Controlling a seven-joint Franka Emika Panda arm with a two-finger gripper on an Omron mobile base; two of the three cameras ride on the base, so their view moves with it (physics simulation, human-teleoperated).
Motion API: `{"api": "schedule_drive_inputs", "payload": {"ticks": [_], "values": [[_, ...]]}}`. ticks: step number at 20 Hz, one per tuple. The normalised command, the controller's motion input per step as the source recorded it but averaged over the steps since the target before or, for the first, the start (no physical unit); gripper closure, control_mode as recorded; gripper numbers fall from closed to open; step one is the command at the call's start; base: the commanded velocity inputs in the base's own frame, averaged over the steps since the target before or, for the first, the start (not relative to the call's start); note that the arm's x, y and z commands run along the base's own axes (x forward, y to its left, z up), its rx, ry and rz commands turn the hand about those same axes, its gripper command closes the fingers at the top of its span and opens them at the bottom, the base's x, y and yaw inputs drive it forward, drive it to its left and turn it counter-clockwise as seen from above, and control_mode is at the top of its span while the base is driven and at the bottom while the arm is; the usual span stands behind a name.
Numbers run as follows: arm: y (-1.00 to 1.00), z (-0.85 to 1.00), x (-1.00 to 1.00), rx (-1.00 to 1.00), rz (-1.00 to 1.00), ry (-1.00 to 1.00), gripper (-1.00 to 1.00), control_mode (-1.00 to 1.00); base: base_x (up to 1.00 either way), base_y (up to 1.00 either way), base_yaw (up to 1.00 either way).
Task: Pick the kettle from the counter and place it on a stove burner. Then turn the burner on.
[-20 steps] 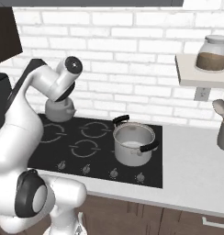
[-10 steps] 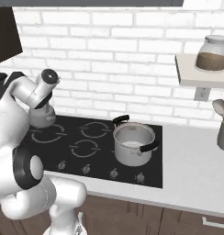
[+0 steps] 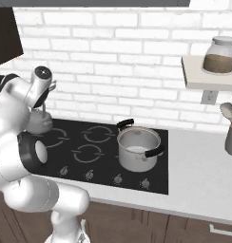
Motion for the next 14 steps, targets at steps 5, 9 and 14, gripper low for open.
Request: {"api": "schedule_drive_inputs", "payload": {"ticks": [5,9,14], "values": [[0.06,-0.45,0.10,-0.04,0.00,-0.21,1.00,-1.00,0.00,0.00,0.00],[0.02,-0.41,0.04,-0.11,0.00,-0.25,1.00,-1.00,0.00,0.00,0.00],[0.08,-0.25,0.03,-0.01,0.00,-0.04,1.00,-1.00,0.00,0.00,0.00]]}}
